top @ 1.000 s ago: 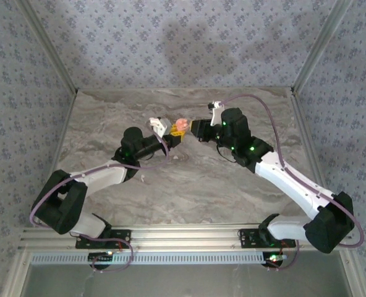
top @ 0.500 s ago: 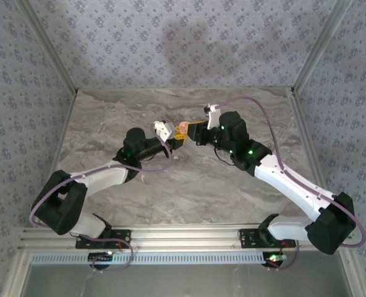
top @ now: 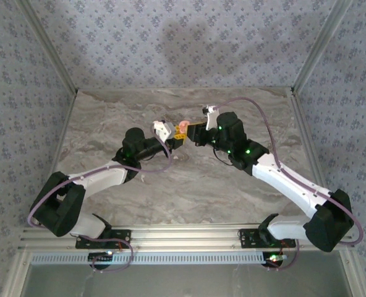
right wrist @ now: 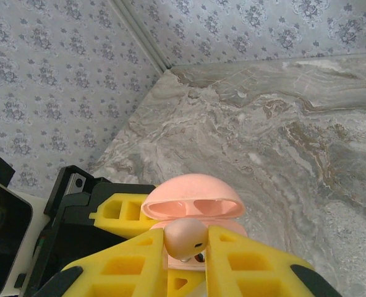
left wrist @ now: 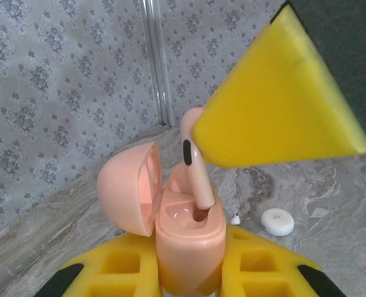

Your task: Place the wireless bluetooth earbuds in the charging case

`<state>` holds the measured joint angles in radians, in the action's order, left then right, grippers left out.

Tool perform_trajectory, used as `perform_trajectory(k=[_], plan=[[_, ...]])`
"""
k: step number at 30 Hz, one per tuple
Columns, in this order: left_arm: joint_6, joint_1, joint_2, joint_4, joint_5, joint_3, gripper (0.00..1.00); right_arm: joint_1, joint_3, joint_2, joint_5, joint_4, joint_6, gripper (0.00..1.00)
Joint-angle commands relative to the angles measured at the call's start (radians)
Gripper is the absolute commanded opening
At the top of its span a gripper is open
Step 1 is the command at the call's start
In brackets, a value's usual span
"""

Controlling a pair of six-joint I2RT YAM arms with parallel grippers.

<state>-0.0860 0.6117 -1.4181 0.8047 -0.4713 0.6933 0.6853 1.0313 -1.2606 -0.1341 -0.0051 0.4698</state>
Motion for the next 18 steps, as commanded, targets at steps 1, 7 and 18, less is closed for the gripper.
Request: perform_trajectory(k=[1,7,18], plan=[[-0.008,0.009,0.035,0.030,0.003,0.041,0.12,0.000,-0.012,-0.006,0.010,-0.003,-0.019,0.21],[-0.011,0.008,0.042,0.026,0.006,0.048,0.12,-0.004,-0.020,-0.008,0.007,-0.016,-0.017,0.21],[-0.018,0.008,0.040,0.003,0.002,0.059,0.12,-0.016,0.010,-0.014,-0.021,-0.047,-0.020,0.38]])
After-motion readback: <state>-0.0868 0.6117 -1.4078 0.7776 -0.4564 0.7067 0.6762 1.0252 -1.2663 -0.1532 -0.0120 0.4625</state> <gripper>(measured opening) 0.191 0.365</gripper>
